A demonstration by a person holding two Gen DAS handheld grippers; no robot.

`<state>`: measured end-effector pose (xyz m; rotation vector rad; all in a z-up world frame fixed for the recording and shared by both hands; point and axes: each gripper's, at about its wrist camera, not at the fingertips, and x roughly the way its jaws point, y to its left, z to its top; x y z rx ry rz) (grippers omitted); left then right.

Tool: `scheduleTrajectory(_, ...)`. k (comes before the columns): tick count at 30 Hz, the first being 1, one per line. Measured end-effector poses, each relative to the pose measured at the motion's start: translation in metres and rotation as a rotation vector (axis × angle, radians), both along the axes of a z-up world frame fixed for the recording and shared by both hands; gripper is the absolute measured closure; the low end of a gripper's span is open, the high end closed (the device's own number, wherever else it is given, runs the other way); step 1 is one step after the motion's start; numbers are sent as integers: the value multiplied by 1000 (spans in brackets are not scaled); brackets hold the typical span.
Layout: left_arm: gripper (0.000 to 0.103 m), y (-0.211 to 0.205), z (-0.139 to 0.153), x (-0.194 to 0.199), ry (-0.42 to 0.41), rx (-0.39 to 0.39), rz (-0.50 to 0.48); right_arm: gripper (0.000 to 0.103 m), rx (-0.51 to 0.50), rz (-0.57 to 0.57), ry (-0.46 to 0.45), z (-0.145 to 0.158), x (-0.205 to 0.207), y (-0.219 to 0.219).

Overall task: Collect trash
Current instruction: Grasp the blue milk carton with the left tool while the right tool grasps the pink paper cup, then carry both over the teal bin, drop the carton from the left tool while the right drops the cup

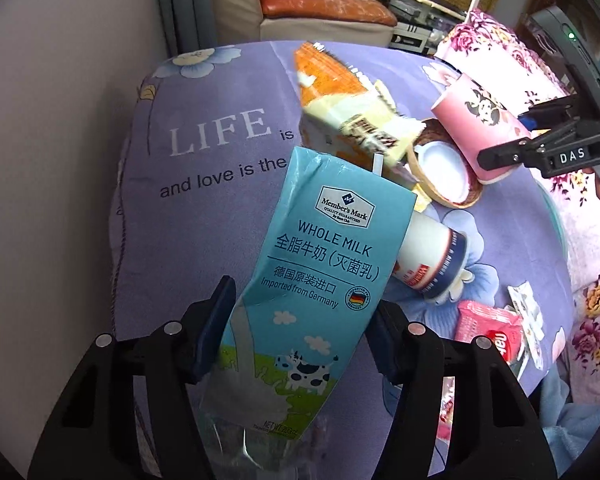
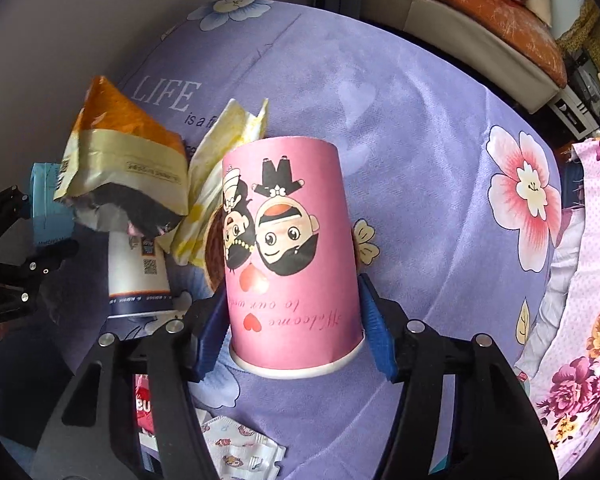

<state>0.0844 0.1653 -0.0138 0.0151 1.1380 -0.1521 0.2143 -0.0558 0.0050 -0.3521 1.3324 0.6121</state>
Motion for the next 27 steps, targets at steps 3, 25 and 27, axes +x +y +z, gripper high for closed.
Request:
scheduleTrajectory(3,41,-7,14,-13,-19,0,-2,45,22,8,-5,6,-18,-8)
scheduleTrajectory(25,41,-206,55,-12,-58,-6,-298,45,139,-209,36,-12,-91,-174)
scheduleTrajectory(27,41,-229,50,-10,-46,-6,-329,45,144,-233,31,-14,-95,-192)
